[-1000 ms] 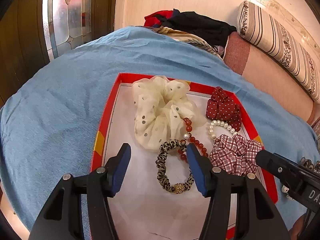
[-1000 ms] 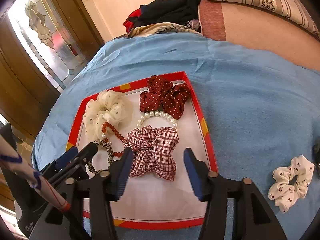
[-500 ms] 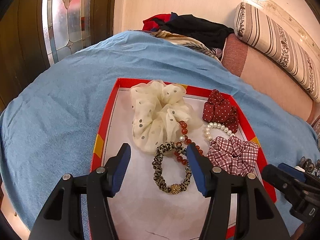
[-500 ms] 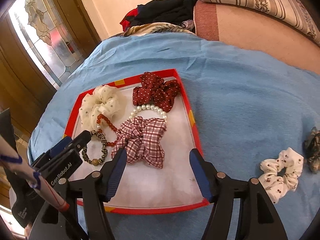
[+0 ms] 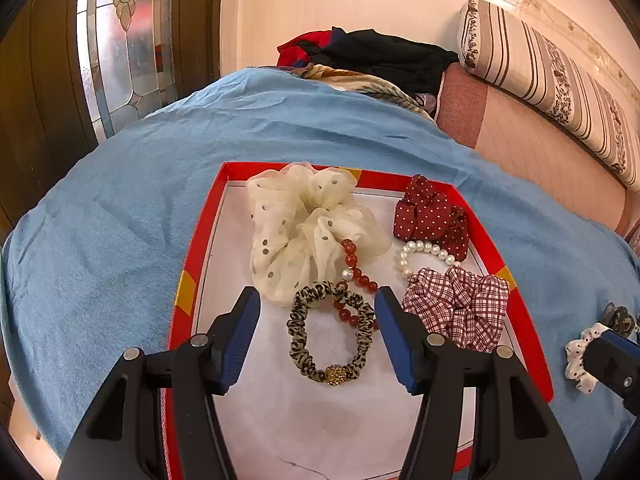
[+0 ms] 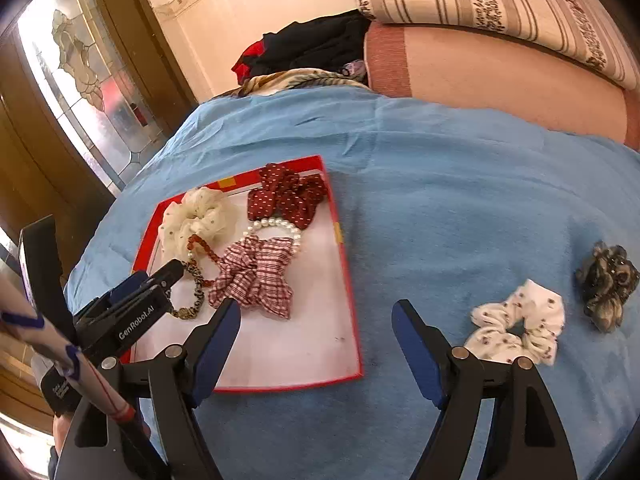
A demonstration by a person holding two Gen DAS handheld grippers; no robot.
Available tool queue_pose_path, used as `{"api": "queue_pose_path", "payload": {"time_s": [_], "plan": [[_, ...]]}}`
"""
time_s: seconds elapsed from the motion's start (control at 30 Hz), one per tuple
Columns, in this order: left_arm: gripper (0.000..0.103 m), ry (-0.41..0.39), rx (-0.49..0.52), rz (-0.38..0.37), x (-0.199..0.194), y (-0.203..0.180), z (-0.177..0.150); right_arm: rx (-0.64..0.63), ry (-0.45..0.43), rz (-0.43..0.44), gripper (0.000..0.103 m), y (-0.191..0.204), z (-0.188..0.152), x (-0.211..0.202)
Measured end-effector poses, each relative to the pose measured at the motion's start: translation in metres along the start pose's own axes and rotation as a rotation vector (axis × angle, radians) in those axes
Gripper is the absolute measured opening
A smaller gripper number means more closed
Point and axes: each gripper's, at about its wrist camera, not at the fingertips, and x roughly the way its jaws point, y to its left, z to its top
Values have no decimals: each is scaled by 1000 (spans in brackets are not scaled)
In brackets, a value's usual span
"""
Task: Organize jewelry
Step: 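Move both open tools toward the remaining scrunchies on the bedspread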
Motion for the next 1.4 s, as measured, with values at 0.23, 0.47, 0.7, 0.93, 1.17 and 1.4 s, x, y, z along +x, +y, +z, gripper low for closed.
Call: {"api": "queue_pose_path", "payload": {"time_s": [0.23,0.47,0.7,0.93,1.17,1.4], "plan": [[61,-4,28,6,-1,-11,-3,11,-4,-15,82,-18,-8,-12],[62,-9,68,7,-2,-26,-6,49,-13,-21,82,-51,-18,-29],[62,-58,127,-31,-14,-51,-11,114,-61,-39,82,-94,-26,-60],[62,-79,203,-90,-24,-89,-25,228,-132,-83,82,-160,-41,-106],[63,-56,294,-186,-39,-141,-50,354,-180,-127,82,-221,-67,-140],[68,23,378,-347,-58,-199,-84,476,-194,-131,82,-270,-92,-149]]}}
